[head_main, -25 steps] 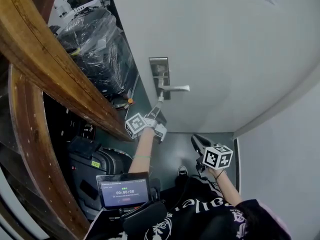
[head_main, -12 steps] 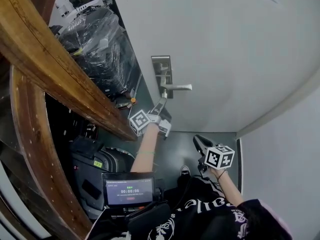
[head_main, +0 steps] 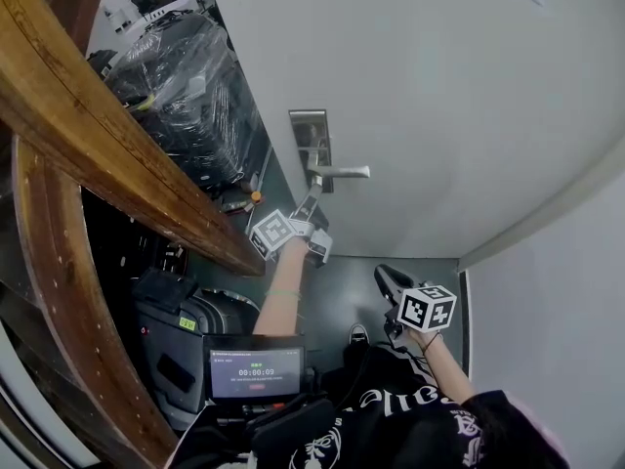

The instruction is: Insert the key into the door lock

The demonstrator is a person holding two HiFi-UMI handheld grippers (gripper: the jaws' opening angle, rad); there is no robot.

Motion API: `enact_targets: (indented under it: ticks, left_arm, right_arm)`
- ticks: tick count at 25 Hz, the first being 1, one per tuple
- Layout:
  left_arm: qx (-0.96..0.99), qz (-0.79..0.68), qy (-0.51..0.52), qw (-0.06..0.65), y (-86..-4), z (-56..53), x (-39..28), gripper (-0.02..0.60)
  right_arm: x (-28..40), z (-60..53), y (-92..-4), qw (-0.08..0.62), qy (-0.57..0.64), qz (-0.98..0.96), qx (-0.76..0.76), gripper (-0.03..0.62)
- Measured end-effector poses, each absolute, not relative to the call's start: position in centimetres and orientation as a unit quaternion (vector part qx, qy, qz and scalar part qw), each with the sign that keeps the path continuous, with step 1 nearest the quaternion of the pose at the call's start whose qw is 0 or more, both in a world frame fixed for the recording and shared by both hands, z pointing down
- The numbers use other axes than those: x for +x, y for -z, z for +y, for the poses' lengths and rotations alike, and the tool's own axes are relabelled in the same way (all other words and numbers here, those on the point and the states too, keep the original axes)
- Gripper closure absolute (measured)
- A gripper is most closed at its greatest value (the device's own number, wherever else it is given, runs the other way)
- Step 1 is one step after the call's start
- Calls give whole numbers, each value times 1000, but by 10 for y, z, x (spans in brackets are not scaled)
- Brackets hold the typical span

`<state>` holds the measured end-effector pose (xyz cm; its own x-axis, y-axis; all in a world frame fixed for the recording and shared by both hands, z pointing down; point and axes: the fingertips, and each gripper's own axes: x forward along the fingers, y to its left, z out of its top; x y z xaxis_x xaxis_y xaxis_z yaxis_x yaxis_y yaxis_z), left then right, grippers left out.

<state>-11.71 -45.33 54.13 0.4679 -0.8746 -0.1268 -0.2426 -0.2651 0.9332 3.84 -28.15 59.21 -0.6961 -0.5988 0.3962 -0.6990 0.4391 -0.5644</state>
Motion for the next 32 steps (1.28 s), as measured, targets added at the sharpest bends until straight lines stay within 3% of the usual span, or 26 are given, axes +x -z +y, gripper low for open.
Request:
enact_targets:
  ticks: [5,9,23,32]
  left_arm:
    - [767,-409,249,427,-545,-429,-111,526]
    - [791,-432,203,382,-550,-389,-113,577]
    - [848,-464,74,247,-517,-172,-100,577]
    - [857,-451,49,244,-527,-52,-74,578]
  right_arm:
    - [32,-278,-586,62,-362,-850,377,557]
    - [21,-265,-584,55,-357,-855,371,557]
    - [-26,-125,-558,33,-347,-871,345,557]
    - [-17,-28,-557,28,-341,-871,354,557]
